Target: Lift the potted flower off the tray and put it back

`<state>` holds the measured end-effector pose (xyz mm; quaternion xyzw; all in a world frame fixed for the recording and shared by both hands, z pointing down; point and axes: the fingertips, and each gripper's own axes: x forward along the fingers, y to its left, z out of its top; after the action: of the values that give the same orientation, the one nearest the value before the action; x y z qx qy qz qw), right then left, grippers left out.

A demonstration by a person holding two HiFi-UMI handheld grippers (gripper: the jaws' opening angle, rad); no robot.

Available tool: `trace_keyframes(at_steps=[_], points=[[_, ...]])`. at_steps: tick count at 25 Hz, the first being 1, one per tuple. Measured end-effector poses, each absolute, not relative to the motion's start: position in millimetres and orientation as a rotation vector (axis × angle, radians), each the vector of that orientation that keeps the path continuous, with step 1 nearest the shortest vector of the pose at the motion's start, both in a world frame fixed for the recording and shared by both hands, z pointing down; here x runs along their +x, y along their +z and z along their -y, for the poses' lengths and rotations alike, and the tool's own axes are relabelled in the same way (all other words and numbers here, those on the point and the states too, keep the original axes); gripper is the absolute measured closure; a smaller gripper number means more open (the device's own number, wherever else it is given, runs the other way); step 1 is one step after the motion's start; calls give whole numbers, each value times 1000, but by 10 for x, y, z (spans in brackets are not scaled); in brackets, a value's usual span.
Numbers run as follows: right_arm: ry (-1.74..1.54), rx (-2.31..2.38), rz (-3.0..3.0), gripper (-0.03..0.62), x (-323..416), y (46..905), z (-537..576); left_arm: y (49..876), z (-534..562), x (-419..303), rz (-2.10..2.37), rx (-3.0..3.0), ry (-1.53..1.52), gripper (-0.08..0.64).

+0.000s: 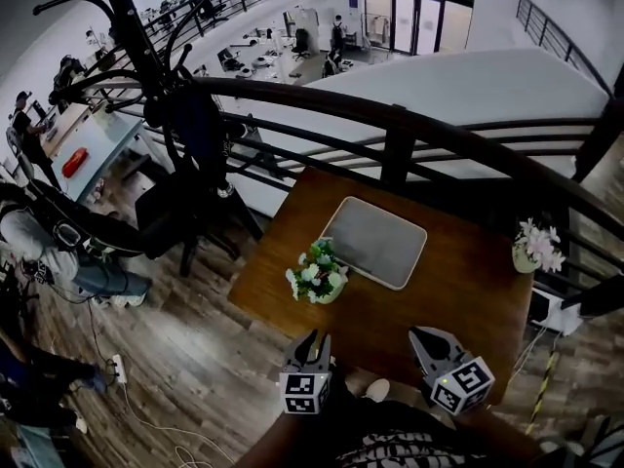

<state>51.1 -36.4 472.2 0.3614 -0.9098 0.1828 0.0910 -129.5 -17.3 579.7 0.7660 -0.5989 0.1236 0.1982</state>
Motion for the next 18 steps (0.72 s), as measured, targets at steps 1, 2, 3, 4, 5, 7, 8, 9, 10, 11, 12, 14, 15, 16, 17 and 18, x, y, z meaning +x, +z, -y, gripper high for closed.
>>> trace_keyframes(at_steps=[1,2,3,4,5,7,8,9,10,11,12,14,15,16,17,18], points=[[542,1075,2696,600,490,4746,381,5863,211,-1303,1661,2141,348,439],[541,1078,2687,600,468,4770,397,5935,256,-1311,1646,2140,352,401],[539,1081,2676,600,449,4799,417,6016,310,-1321,1632,2139,359,373],[539,1082,2664,600,434,4837,441,6101,374,-1334,1619,2139,370,346],[542,1085,2652,600,423,4883,467,6183,446,-1345,1606,2141,382,326],[559,1112,2633,600,410,4964,527,6357,594,-1377,1583,2143,416,302],[562,1131,2624,600,395,4982,566,6453,669,-1407,1578,2142,438,284],[559,1147,2614,600,367,4986,609,6552,743,-1447,1577,2140,461,273],[557,1155,2604,600,326,4988,647,6646,809,-1490,1575,2135,482,263],[558,1159,2594,600,276,4987,675,6730,863,-1530,1568,2129,499,254],[559,1161,2586,600,216,4978,694,6804,904,-1565,1554,2125,514,241],[558,1166,2578,600,87,4943,725,6940,974,-1605,1501,2135,548,212],[557,1169,2576,600,46,4934,749,7012,1011,-1598,1475,2146,563,194],[558,1172,2572,600,35,4940,784,7098,1051,-1571,1456,2155,573,180],[559,1173,2566,600,42,4957,828,7186,1098,-1539,1447,2161,580,165],[559,1174,2560,600,48,4981,877,7256,1154,-1520,1447,2164,584,154]])
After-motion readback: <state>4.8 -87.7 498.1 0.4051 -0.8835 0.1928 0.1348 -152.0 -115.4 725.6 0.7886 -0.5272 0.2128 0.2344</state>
